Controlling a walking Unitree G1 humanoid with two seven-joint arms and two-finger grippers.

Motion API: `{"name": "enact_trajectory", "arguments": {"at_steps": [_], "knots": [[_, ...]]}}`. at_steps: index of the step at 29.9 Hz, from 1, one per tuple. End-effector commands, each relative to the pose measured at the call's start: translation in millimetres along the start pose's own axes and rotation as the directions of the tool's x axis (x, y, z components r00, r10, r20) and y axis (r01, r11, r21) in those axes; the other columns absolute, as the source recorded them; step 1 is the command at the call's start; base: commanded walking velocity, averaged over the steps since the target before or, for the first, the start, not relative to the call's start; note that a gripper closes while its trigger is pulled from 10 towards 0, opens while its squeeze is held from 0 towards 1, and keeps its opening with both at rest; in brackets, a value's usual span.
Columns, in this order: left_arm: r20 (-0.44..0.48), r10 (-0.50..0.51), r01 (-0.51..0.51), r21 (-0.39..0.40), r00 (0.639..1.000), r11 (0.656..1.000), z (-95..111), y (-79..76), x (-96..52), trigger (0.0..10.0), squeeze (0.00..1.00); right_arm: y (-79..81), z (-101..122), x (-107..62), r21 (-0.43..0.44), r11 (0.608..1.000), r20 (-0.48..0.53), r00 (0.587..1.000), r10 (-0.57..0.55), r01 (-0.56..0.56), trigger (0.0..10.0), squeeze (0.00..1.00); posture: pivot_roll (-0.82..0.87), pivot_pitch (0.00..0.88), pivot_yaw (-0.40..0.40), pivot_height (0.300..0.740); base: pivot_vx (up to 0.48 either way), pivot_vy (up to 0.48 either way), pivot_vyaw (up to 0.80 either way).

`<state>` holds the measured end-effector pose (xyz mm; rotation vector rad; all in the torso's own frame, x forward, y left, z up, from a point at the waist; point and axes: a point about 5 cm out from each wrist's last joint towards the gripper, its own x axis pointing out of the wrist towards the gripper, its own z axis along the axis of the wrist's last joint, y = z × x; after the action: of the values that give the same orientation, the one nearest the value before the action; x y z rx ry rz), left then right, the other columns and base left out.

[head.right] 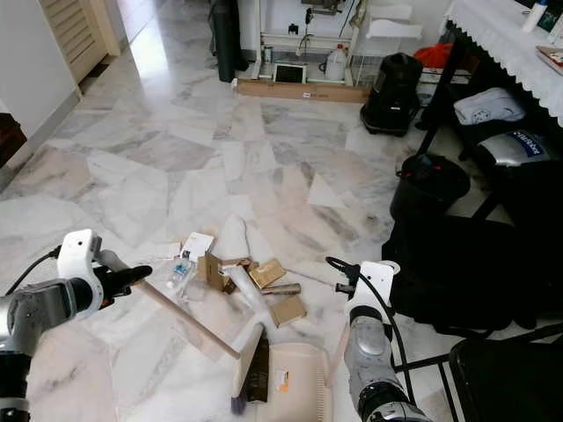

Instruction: Sweep floor

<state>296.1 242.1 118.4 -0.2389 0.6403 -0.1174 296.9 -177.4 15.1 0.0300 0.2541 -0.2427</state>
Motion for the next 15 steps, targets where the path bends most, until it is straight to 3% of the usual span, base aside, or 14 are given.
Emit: {"name": "enact_trajectory", "arguments": {"at_steps": [1, 15], "knots": [[0.021, -0.063, 0.063, -0.004, 0.998, 0.998, 8.7, -10.0, -2.3, 10.0, 0.00, 2.4, -12.8, -4.4, 0.009, 1.000, -0.073, 0.997, 0.008, -0.007, 10.0, 0.00, 0.05, 0.049, -0.046, 0.740, 0.000, 0.000, 0.00], [0.042, -0.051, 0.049, 0.047, 0.998, 0.998, 22.6, -9.0, -12.7, 10.0, 0.00, 2.7, -12.5, -3.9, 0.008, 1.000, -0.075, 0.997, 0.010, -0.010, 10.0, 0.00, 0.05, 0.036, -0.047, 0.740, 0.000, 0.000, 0.00]]}}
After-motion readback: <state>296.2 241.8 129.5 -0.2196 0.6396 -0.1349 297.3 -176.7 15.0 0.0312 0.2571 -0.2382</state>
